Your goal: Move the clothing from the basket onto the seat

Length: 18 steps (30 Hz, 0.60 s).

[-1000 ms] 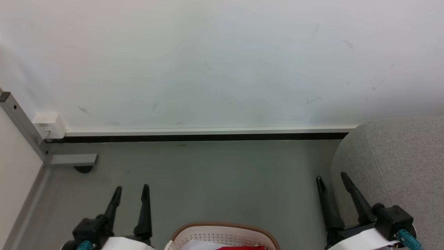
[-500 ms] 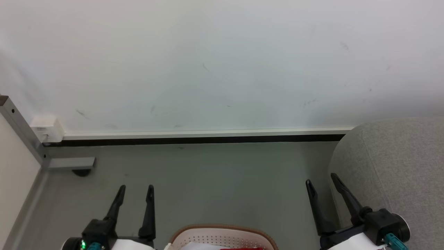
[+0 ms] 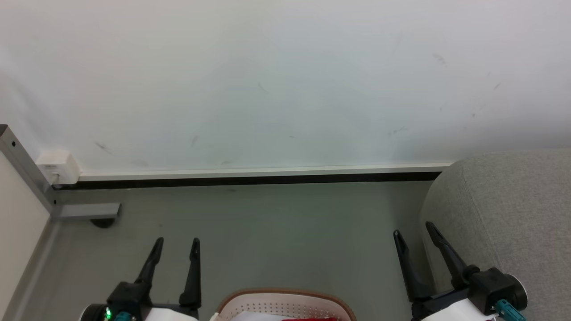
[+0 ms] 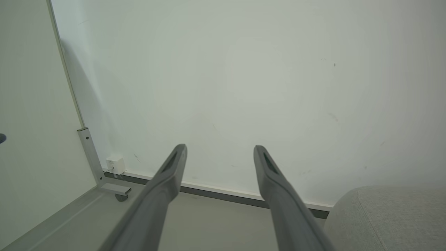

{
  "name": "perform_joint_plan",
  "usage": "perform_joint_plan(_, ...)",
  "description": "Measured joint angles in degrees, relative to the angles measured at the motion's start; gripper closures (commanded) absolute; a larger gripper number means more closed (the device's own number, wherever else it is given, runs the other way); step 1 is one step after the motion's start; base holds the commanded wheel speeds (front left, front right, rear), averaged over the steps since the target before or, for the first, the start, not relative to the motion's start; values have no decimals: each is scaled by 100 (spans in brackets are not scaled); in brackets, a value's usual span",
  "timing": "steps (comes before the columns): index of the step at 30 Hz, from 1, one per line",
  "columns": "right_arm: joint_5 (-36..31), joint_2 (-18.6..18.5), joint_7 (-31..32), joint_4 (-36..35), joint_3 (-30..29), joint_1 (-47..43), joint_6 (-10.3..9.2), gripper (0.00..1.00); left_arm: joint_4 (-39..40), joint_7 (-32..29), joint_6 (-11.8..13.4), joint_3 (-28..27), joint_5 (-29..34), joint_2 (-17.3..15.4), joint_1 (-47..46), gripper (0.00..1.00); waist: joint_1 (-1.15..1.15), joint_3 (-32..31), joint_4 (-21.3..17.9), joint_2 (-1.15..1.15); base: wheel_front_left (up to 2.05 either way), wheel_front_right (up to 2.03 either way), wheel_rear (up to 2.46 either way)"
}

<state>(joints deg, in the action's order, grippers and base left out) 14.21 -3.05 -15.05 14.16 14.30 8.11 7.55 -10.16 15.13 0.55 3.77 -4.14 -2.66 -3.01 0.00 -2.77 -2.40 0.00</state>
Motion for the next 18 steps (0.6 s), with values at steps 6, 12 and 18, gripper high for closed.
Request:
perform_joint_plan(6, 10, 2, -1, -18, -4, 2, -1, 0, 8, 0, 2, -7, -21, 0, 9, 0, 0, 29, -60, 0, 0, 0, 0)
perform_joint_plan(12, 43, 5, -10, -26, -51, 24, 0, 0, -18, 0, -8, 5, -88, -2, 12, 0, 0, 101, -200, 0, 0, 0, 0)
perform_joint_plan(18, 43, -47, -10, -60, -160, 160, -1, 0, -108, 0, 5, 80, -202, -3, -39, 0, 0, 272, -419, 0, 0, 0, 0)
